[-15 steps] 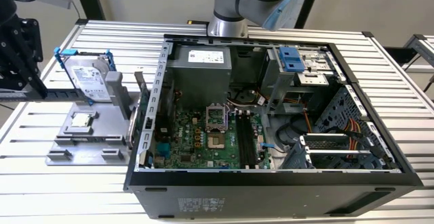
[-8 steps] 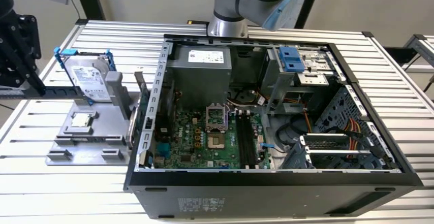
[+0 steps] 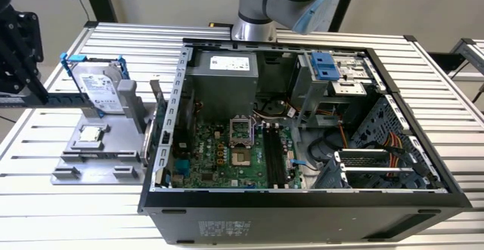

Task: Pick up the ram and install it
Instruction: 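Pick up the ram and move it above insertion slot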

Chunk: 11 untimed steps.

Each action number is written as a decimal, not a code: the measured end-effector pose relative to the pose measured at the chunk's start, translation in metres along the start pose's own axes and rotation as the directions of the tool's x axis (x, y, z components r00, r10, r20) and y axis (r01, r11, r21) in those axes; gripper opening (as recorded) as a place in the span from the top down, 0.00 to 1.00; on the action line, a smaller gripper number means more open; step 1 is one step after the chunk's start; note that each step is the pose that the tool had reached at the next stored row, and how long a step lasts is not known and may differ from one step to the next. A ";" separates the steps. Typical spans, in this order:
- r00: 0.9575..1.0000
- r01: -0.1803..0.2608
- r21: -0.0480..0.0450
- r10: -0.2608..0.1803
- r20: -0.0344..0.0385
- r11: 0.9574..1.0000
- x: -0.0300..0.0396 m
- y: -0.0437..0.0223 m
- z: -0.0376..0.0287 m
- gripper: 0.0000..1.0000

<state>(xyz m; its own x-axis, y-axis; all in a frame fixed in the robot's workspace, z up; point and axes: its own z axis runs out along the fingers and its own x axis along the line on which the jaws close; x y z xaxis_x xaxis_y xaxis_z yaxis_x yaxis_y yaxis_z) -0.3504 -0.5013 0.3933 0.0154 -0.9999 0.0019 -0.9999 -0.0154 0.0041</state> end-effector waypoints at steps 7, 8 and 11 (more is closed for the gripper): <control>1.000 0.000 0.000 0.000 0.000 1.000 0.0000 0.0000 -0.0036 1.00; 1.000 0.000 0.000 0.000 0.000 1.000 0.0000 0.0000 -0.0038 1.00; 1.000 0.000 0.000 0.000 0.000 1.000 0.0000 0.0000 -0.0052 1.00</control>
<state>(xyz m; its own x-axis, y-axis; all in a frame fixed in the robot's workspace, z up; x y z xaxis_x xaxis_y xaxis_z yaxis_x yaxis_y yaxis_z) -0.3504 -0.5013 0.3985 0.0154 -0.9999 0.0020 -0.9999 -0.0154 0.0042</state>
